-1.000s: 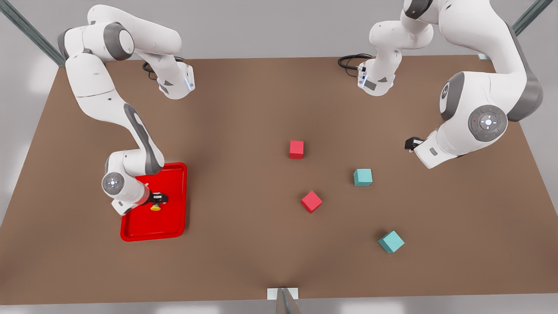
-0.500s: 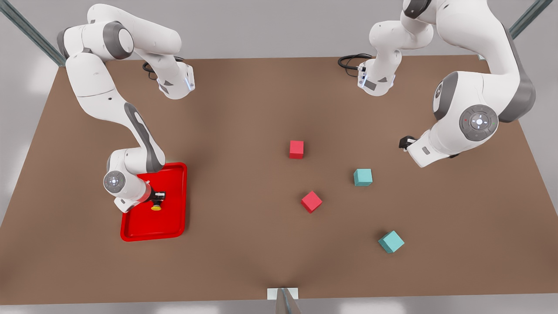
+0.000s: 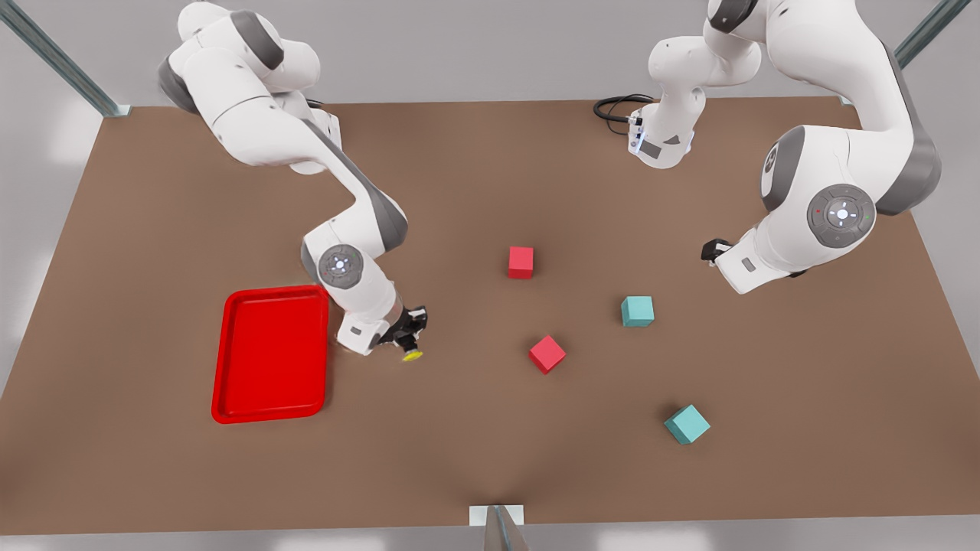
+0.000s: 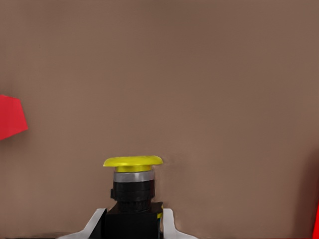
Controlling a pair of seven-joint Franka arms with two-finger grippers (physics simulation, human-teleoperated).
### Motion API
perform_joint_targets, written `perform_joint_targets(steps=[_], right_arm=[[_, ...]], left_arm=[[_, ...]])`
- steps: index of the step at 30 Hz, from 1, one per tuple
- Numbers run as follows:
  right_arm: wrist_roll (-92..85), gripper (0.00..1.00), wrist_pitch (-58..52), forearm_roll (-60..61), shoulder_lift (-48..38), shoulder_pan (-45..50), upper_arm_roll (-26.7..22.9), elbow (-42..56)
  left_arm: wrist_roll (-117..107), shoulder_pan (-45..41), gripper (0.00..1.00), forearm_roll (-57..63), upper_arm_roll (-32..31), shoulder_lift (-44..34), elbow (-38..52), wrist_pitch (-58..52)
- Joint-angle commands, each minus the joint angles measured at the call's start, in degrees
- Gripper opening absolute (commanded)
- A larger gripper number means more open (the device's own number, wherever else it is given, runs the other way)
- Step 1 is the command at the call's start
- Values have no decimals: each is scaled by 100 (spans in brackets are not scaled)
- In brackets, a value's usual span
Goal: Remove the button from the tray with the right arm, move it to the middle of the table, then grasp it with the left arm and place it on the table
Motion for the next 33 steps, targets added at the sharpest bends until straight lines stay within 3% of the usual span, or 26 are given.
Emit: perform_joint_targets(steps=[1, 6, 12, 20, 33], right_arm=[[3686, 40, -263, 168, 311, 538, -19, 373], [4971, 40, -228, 519, 1296, 2288, -1162, 1763], [5534, 40, -202, 678, 2052, 3018, -1777, 2729], [6281, 40, 18, 783, 2835, 3721, -2076, 3864], [6457, 40, 677, 783, 3309, 4275, -2533, 3899]], left_arm=[[-3, -3, 100, 4, -3, -7, 2, -2], [5, 5, 100, 4, -3, 19, 2, -2], [14, 5, 100, 4, -3, 90, 2, 7], [5, 32, 100, 4, 6, 221, 2, -11], [14, 49, 100, 4, 14, 353, 2, 69]])
